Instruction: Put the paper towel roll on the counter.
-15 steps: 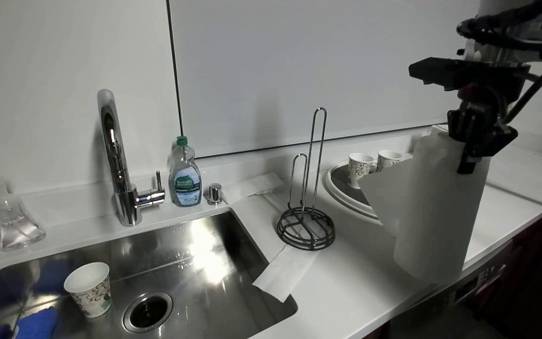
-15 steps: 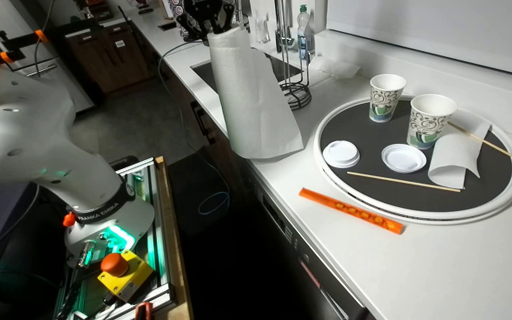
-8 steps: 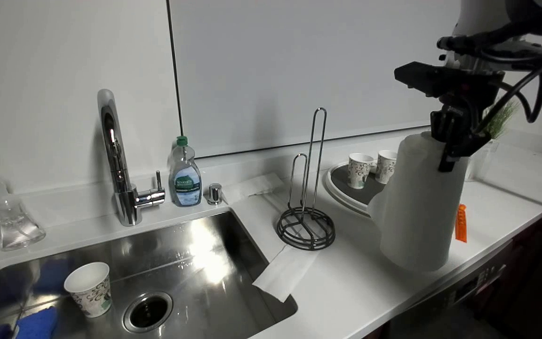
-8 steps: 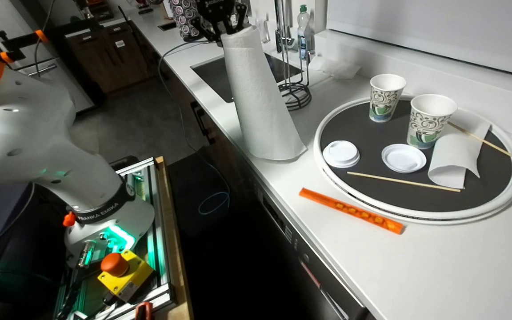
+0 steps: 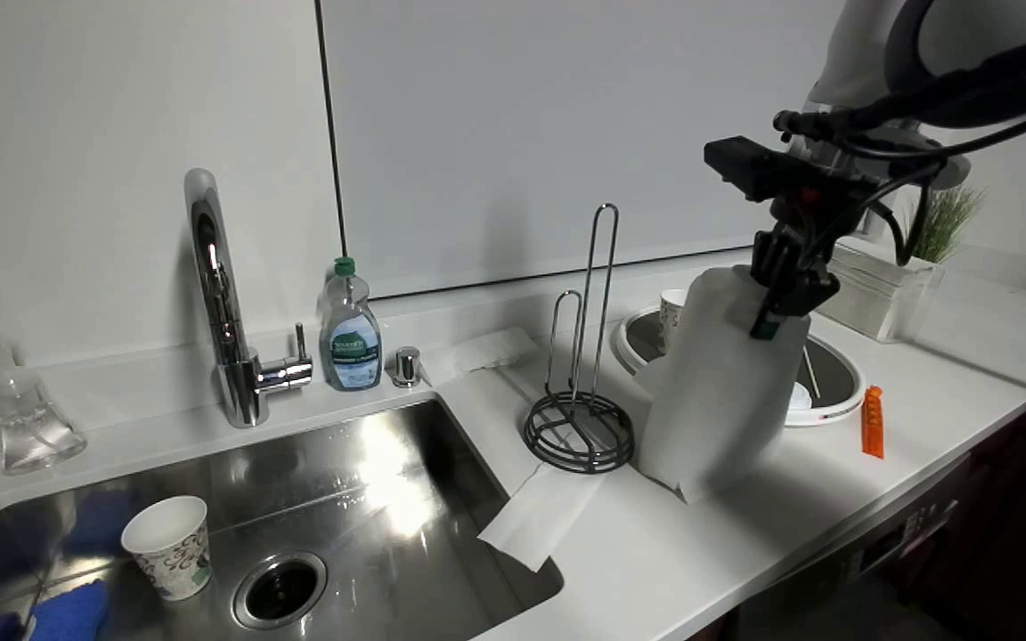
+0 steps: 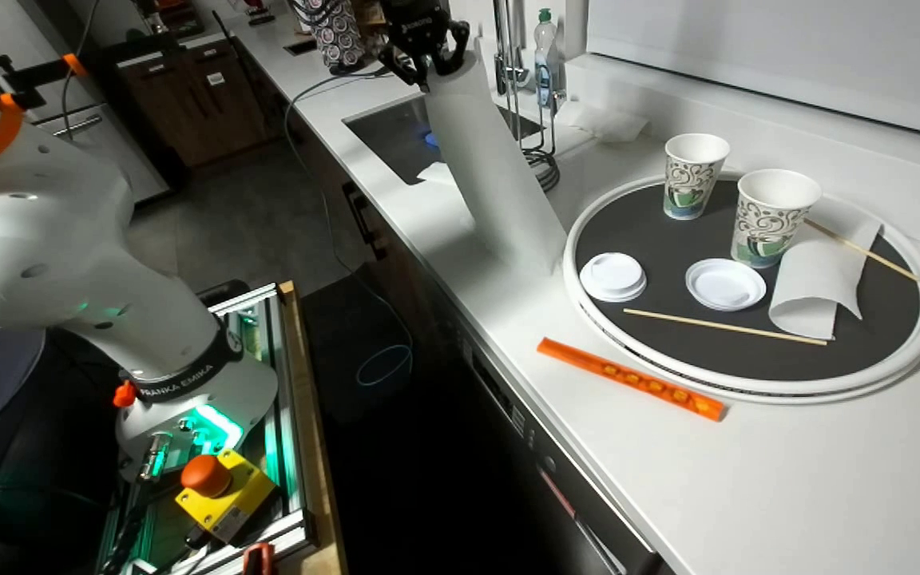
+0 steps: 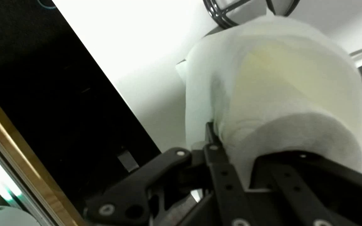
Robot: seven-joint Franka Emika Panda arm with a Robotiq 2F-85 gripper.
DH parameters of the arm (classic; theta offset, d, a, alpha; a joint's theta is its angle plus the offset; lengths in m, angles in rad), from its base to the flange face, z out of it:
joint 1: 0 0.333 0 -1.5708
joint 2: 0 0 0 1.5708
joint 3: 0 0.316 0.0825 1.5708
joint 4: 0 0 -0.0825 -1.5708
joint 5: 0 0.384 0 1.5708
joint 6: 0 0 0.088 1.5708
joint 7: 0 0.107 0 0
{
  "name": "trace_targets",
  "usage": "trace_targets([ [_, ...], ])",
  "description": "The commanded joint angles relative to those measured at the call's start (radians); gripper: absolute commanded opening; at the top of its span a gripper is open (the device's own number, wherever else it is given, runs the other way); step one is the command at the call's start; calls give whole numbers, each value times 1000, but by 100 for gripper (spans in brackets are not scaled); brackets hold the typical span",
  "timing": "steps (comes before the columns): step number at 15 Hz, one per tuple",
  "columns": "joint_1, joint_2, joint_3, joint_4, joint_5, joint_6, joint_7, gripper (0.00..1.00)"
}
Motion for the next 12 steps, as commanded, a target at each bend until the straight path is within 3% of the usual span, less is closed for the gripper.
trace_targets([
  [1, 42, 16, -31, -26, 90, 82, -41, 40],
  [2, 46, 19, -35, -27, 103, 86, -53, 41],
  [10, 45, -59, -36, 9, 69, 22, -120, 99],
  [12, 44, -113, -32, 25, 51, -9, -147, 100],
])
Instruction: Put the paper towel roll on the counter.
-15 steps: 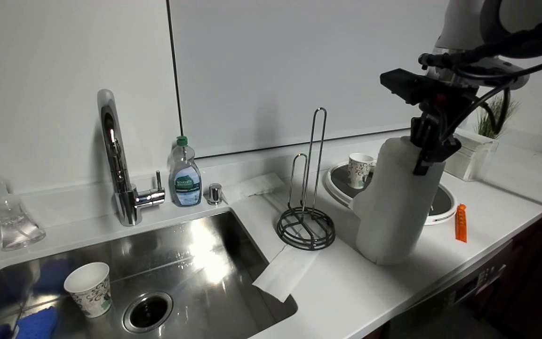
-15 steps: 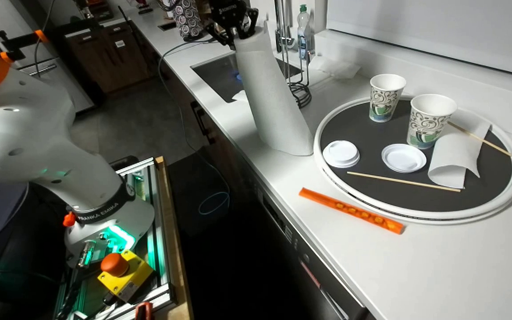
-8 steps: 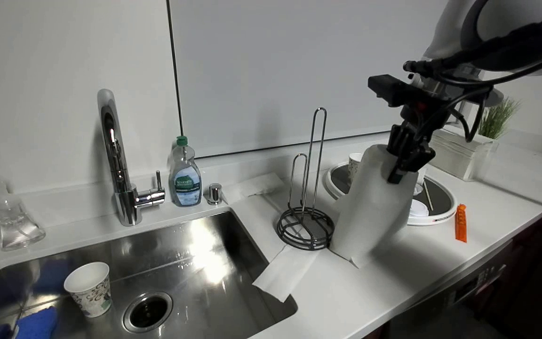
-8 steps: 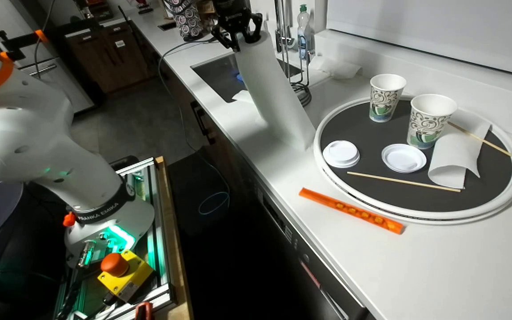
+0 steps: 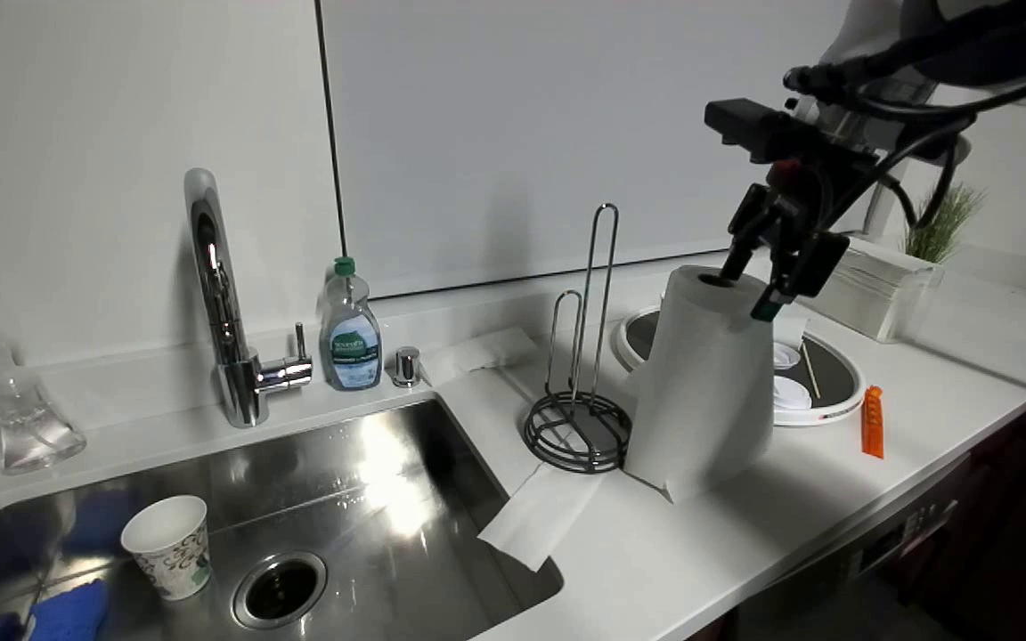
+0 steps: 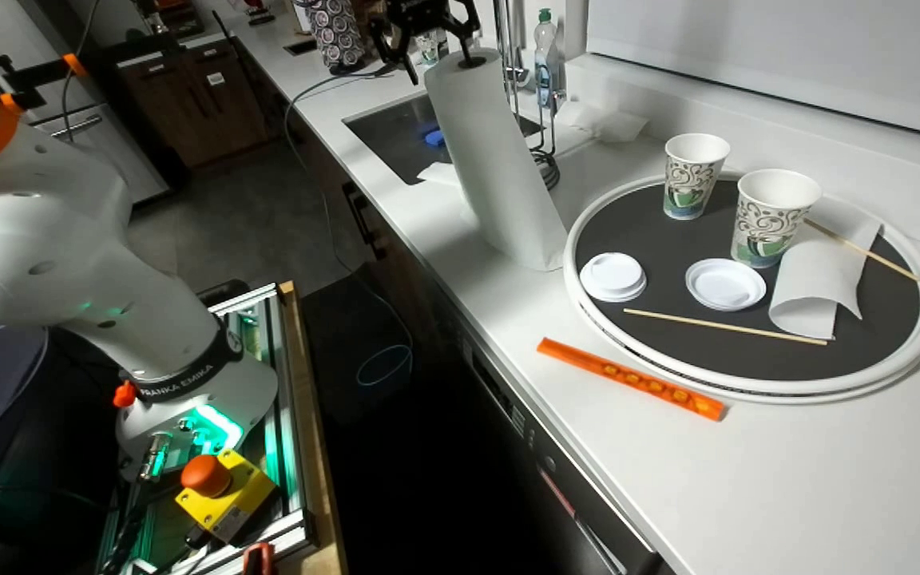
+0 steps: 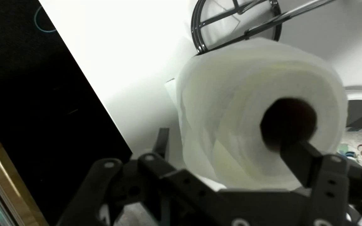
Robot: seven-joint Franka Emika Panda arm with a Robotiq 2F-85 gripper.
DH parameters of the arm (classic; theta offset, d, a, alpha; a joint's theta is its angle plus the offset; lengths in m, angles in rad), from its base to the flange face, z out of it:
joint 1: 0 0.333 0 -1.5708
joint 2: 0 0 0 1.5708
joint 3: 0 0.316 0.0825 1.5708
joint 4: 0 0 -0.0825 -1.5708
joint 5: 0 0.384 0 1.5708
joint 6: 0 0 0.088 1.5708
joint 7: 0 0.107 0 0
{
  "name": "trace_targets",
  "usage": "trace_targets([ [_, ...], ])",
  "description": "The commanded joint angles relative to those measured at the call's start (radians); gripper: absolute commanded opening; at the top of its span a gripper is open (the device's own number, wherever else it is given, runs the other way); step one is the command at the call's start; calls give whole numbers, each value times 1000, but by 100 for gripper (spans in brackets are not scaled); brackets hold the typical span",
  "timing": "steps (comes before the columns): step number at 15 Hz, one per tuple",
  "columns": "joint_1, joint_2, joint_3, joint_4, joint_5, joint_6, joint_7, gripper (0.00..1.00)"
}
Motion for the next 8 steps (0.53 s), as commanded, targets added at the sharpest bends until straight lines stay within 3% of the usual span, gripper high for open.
trace_targets([
  [1, 1, -118, 7, 23, -45, -89, -31, 100],
  [5, -9, -219, 19, 77, -106, -167, -59, 100],
  [6, 21, -195, 4, 109, -94, -183, -147, 100],
  [7, -11, -198, 22, 81, -81, -146, -78, 100],
  [8, -7, -209, 23, 93, -80, -160, -112, 100],
])
